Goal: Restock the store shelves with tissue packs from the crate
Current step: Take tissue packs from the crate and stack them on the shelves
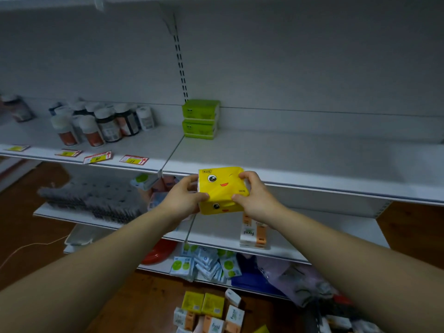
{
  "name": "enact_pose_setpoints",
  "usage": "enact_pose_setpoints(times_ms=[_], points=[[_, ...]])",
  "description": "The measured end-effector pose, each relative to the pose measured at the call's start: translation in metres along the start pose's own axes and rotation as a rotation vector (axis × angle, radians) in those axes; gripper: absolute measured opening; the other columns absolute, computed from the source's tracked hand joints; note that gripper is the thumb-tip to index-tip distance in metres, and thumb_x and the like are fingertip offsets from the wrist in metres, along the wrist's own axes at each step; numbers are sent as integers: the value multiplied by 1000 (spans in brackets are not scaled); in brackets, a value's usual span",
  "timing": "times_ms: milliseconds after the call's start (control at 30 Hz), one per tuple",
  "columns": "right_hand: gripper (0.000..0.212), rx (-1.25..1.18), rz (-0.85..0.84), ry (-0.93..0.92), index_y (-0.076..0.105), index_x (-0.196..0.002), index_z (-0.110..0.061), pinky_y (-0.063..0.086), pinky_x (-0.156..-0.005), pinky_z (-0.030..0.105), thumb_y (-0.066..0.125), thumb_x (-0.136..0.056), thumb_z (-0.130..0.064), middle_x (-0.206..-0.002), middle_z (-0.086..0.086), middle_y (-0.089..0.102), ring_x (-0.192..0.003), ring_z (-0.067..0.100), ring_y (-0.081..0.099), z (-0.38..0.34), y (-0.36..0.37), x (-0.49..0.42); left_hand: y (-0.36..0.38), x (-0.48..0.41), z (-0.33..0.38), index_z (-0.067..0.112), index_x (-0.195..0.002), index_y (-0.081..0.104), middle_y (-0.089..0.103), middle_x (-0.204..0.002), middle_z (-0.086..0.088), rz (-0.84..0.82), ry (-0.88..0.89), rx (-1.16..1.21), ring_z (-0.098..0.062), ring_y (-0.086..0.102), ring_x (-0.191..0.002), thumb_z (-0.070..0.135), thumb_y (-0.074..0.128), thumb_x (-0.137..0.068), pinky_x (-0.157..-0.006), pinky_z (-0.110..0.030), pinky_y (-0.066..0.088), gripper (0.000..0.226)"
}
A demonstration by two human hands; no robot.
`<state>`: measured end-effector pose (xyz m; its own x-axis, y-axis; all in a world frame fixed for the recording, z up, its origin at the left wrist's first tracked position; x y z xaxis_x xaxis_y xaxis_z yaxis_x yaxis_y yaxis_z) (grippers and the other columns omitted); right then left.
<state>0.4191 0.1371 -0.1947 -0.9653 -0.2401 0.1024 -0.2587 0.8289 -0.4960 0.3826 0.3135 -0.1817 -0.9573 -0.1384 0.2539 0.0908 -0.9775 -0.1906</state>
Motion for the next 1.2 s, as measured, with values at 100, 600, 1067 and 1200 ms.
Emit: enact_pose_setpoints(times_ms=[100, 600, 1067, 1200], points=[[54, -17, -11, 17, 34, -135, -26, 46, -91, 38, 62, -89, -21, -143, 5, 37, -116, 27, 49, 14, -10, -12, 15, -16, -1, 16, -129, 44, 56, -116, -4, -13, -21, -37, -18, 61, -91, -1, 57, -88, -77, -40, 53, 46], [53, 115, -2, 51, 37, -136, -26, 35, -89, 26, 61, -89, -24, -137, 6, 33, -119, 26, 43, 47, 34, -9, 5, -42, -55, 15, -125, 42, 54, -99, 2, -87, -63, -109, -20, 60, -83, -6, 56, -86, -73, -38, 54, 46], [48, 22, 53, 301, 43, -132, -30, 45, -89, 32, 62, -89, -21, -129, 6, 36, -101, 18, 44, 57, 148, -40, -69, -107, -148, 25, -120, 45, 60, -91, 0, -246, -120, -110, -23, 62, -82, -5, 55, -88, -80, -42, 53, 46], [49, 22, 72, 312, 44, -133, -28, 47, -90, 34, 63, -88, -17, -133, 8, 42, -111, 23, 51, 101, 156, -78, -52, -147, -179, 21, -122, 49, 63, -90, -10, -188, -95, -165, -30, 62, -81, 1, 60, -86, -72, -44, 53, 43]])
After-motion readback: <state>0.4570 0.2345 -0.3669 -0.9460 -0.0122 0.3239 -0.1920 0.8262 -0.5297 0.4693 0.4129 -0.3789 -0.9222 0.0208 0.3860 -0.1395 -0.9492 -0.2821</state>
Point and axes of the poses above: each hand's wrist, its own x-axis away from the middle knuckle, its own y-axis out of the palm, z = x × y, the point moved 4 cm from there along -x, towards the middle knuckle
